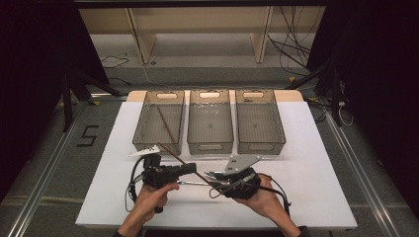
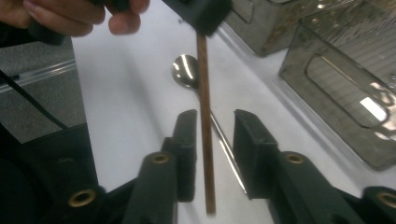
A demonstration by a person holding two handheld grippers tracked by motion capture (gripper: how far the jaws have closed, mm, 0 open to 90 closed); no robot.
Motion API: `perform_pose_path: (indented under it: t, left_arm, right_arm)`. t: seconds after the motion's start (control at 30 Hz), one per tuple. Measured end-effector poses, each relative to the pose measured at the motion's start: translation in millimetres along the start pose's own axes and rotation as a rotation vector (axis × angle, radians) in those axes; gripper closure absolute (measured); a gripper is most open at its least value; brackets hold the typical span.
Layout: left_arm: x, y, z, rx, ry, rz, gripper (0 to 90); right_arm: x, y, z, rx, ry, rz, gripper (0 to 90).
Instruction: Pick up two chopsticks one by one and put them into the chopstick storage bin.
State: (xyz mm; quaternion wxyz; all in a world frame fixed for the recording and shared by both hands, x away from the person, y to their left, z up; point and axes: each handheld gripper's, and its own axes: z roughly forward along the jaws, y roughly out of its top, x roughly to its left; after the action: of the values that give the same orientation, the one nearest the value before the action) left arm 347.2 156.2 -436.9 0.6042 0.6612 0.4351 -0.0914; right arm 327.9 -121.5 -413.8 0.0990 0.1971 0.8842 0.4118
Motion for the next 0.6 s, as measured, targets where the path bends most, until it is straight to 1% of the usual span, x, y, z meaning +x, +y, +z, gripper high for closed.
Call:
perform_pose_path:
  t: [0.07,0.1,0.17,0.23,0.27,0.37,0.43,0.5,0.6]
  left_arm:
    - [1.1,5.2,-5.7,0.002,0.018,0.01,84.6]
    - [1.9,7.9,-8.3,0.002,0.025,0.019,84.5]
    - [2.9,13.6,-14.4,-0.001,0.038,0.025,84.5]
    - [4.2,20.6,-20.4,0.005,0.047,0.038,84.5]
    - [5.1,24.1,-23.6,0.004,0.054,0.041,84.5]
    - [9.6,34.7,-34.0,-0.011,0.067,0.041,84.5]
    - [12.7,42.6,-40.9,-0.021,0.084,0.046,84.4]
    - [15.8,52.1,-48.0,-0.027,0.097,0.044,84.4]
    - [18.9,68.2,-57.9,-0.037,0.127,0.056,84.4]
  right_arm:
    - [-3.2,-1.1,-4.3,-0.005,-0.011,0.008,61.2]
    - [-4.8,-1.8,-5.5,-0.001,-0.009,0.019,58.1]
    - [-7.1,-4.2,-6.0,-0.001,-0.011,0.025,53.3]
    - [-8.2,-7.1,-4.3,0.007,0.003,0.04,47.6]
    - [-8.3,-8.2,-2.9,0.018,0.006,0.039,45.2]
    - [-8.8,-10.8,0.7,0.029,0.014,0.048,39.8]
    - [-9.5,-11.9,1.8,0.032,0.02,0.055,35.8]
    - [-10.4,-13.2,1.9,0.027,0.03,0.064,33.1]
    - [-12.0,-16.2,1.4,0.02,0.039,0.081,29.0]
